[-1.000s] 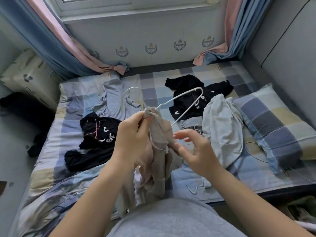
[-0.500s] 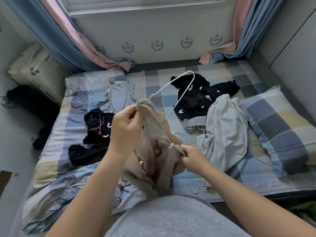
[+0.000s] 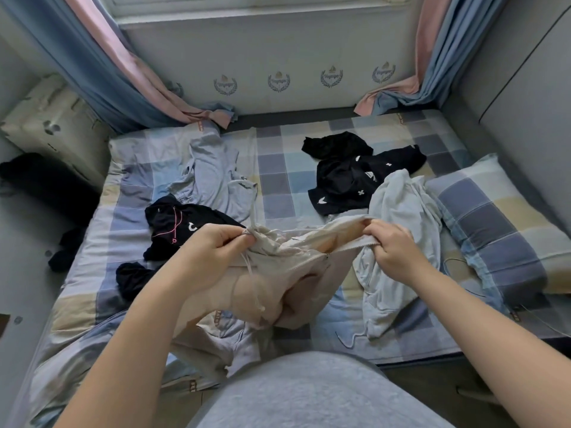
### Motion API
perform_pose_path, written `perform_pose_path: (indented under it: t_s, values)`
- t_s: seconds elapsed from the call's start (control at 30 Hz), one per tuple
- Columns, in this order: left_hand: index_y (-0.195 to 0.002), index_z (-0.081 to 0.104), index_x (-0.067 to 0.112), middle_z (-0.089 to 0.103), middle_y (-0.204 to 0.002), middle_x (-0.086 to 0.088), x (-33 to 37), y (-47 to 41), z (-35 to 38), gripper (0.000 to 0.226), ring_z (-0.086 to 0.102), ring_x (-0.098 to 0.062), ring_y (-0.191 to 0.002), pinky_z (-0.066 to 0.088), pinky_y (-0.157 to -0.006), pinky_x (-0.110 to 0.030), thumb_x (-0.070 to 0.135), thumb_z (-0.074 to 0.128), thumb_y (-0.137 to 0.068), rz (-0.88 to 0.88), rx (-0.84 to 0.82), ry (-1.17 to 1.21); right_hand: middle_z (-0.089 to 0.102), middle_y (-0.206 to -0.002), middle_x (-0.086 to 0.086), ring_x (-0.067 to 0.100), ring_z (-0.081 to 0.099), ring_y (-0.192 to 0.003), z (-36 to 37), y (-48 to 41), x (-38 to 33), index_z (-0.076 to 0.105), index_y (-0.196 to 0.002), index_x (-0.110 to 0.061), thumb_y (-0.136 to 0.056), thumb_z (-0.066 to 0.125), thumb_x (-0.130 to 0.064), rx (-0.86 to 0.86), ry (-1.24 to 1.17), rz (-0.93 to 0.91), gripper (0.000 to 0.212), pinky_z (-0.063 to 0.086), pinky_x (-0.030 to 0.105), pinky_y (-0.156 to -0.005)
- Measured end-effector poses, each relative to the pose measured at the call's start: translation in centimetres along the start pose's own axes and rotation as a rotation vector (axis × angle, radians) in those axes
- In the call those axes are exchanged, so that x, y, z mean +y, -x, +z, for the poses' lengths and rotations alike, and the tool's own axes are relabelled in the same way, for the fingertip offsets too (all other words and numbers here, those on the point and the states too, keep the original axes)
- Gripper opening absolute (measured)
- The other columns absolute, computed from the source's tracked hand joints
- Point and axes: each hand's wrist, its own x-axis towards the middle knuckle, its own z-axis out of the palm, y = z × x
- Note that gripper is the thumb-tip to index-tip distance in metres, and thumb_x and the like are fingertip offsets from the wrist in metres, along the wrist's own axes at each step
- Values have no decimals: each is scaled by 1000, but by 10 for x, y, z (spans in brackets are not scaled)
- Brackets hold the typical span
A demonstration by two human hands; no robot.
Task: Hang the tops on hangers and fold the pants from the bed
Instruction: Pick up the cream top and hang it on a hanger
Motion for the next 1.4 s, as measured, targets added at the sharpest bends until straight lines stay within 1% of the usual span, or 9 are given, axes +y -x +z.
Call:
perform_pose_path:
  t_s: [0.1,0.23,0.43,0.57,0.73,0.9,1.13,1.3,1.4]
  values:
    - [-83,75,13,59,-67,-18,3,-3,8,28,39,-9,-56,33,-57,-31,30,60,-100,-50,-35,-133,60,-131,8,28,50,-131,-18,-4,-21,67,-101,-3,-89,52,10,47,-128,-93,23,32,34,-112]
    - [-85,75,15,49,-53,12,18,-6,27,25,37,-4,-47,32,-50,-19,25,59,-100,-10,-18,-118,50,-142,-4,13,41,-138,-29,2,-79,67,-100,-5,-92,49,-8,-16,-298,-268,20,29,26,-116]
    - [-76,63,18,57,-66,6,33,-11,35,23,47,-12,-62,39,-60,-29,18,56,-98,187,-50,-163,63,-94,-8,16,58,-92,-20,14,-134,58,-97,-27,-100,46,-23,-85,-406,-314,13,47,39,-85]
    - [-84,73,13,54,-69,9,30,-8,39,17,51,-9,-69,39,-68,-26,14,62,-98,283,70,-162,61,-84,9,26,56,-81,-28,11,-133,56,-92,-14,-103,48,-16,-107,-495,-197,14,46,45,-79]
    - [-99,80,17,68,-92,7,23,-8,41,15,55,-26,-94,41,-86,-41,16,65,-96,357,343,-338,46,-80,2,11,39,-69,-38,12,-123,55,-103,-13,-83,56,-10,-303,-639,-78,21,36,26,-65]
    - [-101,74,15,64,-95,-6,10,-13,27,22,58,-31,-93,47,-81,-42,20,52,-100,91,636,-290,41,-62,-20,3,40,-58,-43,13,-109,63,-112,-22,-88,75,-28,-271,-718,12,28,37,14,-60]
    - [-106,61,21,76,-100,-3,19,-38,23,25,74,-20,-95,58,-85,-38,25,37,-109,-455,492,911,46,-58,2,12,35,-50,-35,15,-111,67,-72,-36,-103,55,-30,-169,-400,-59,33,28,27,-51]
    - [-94,55,22,63,-97,-5,27,-55,24,23,60,-23,-84,57,-88,-46,24,37,-107,-490,689,869,51,-56,3,8,33,-45,-31,18,-119,71,-77,-26,-101,58,-29,-150,-385,-32,27,26,19,-45]
    - [-82,48,21,55,-84,3,25,-60,25,28,50,-17,-80,50,-74,-30,25,37,-107,-422,831,659,55,-60,15,10,32,-46,-31,21,-120,72,-81,-22,-101,57,-28,-115,-374,-54,26,25,21,-47]
